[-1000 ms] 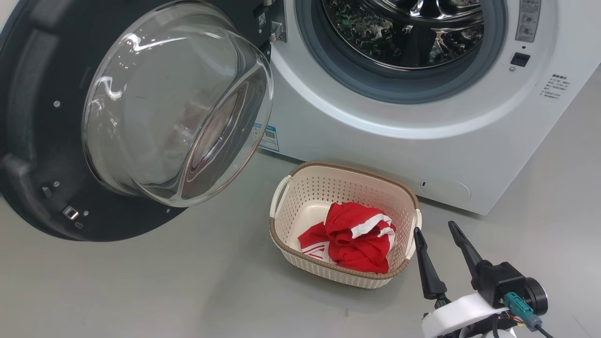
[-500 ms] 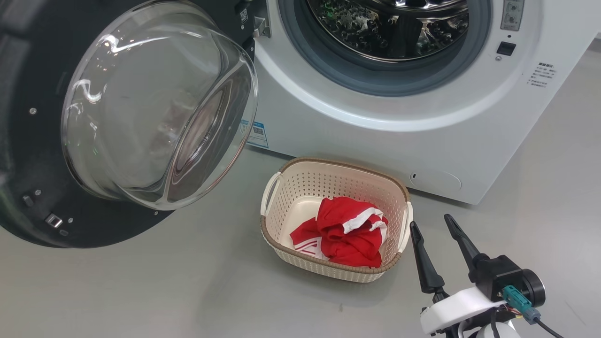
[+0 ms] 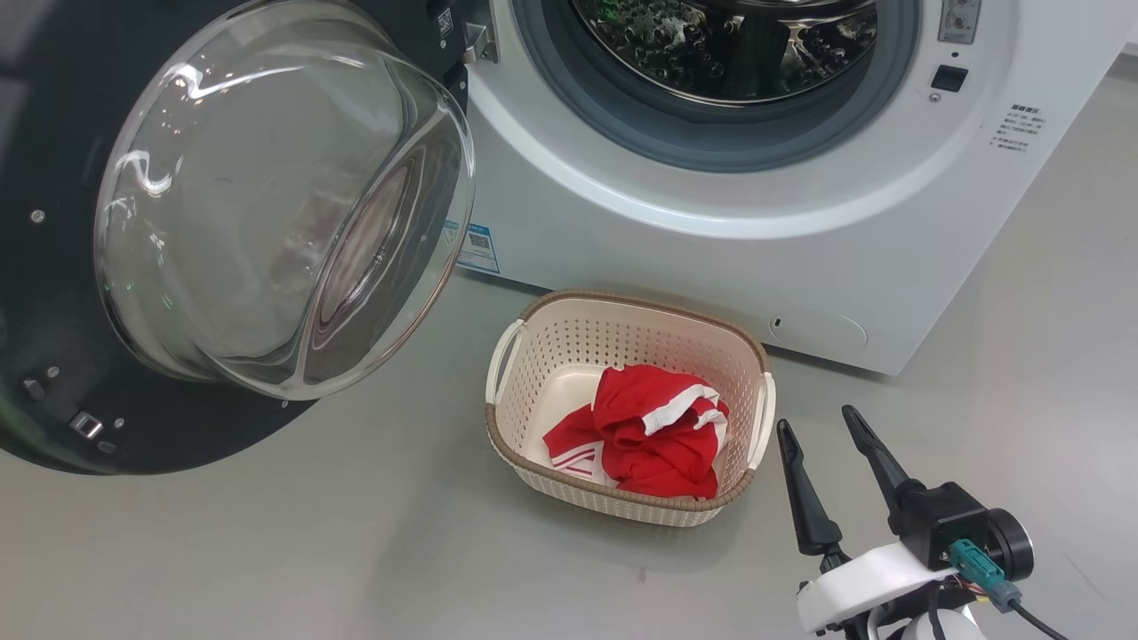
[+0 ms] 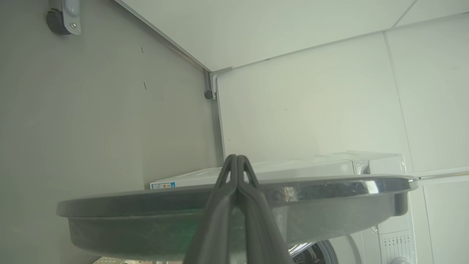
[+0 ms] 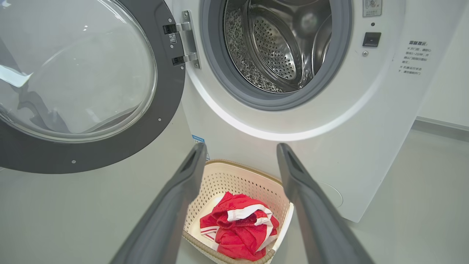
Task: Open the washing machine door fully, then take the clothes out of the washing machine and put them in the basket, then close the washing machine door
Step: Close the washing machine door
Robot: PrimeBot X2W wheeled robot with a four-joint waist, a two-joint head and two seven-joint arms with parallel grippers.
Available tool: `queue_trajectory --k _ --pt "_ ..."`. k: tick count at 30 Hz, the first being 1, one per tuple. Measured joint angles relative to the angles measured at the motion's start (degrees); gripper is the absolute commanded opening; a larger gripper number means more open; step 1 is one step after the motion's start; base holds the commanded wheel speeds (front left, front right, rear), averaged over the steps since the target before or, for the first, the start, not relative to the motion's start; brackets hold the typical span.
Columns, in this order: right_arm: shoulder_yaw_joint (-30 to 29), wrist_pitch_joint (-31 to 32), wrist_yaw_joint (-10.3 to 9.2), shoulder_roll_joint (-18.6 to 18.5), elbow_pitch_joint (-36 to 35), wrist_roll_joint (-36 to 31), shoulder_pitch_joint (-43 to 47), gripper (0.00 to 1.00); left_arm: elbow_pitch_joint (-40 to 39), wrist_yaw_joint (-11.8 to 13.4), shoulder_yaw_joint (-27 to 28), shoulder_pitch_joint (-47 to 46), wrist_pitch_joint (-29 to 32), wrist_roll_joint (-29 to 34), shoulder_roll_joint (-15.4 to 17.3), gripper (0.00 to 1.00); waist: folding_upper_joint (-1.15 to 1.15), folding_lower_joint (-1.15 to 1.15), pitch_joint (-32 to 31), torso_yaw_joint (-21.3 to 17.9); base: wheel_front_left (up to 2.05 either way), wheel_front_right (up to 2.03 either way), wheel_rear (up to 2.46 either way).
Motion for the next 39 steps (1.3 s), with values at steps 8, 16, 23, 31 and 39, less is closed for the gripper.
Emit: queue_trajectory --k 8,16,23,31,39 --pt "-0.03 0.0 0.0 -0.01 0.09 0.0 -0.26 1.0 1.94 -2.44 -0.12 0.01 3.7 -1.41 0.23 0.0 0.0 0.0 0.29 -0.11 0.0 0.0 0.0" --pt "-0.18 0.0 0.01 0.0 0.16 -0.05 -0.62 1.0 2.3 -6.01 -1.56 0.16 10.82 -4.87 -0.01 0.0 0.0 0.0 0.56 0.03 0.0 0.0 0.0" --pt "-0.32 0.0 0.46 -0.01 0.21 -0.13 -1.12 1.0 1.83 -7.56 -2.26 1.28 16.8 -8.36 -1.29 0.0 0.0 0.0 0.91 0.07 0.0 0.0 0.0" --pt "-0.45 0.0 0.49 -0.02 0.21 -0.56 -1.15 1.0 -0.71 -8.58 -4.55 3.62 24.19 -11.0 -2.71 0.0 0.0 0.0 1.35 -0.19 0.0 0.0 0.0" --pt "0.04 0.0 0.58 -0.02 0.21 -0.56 -1.53 1.0 -3.92 -9.35 -6.05 6.39 29.22 -11.06 -3.7 0.0 0.0 0.0 1.83 -0.99 0.0 0.0 0.0"
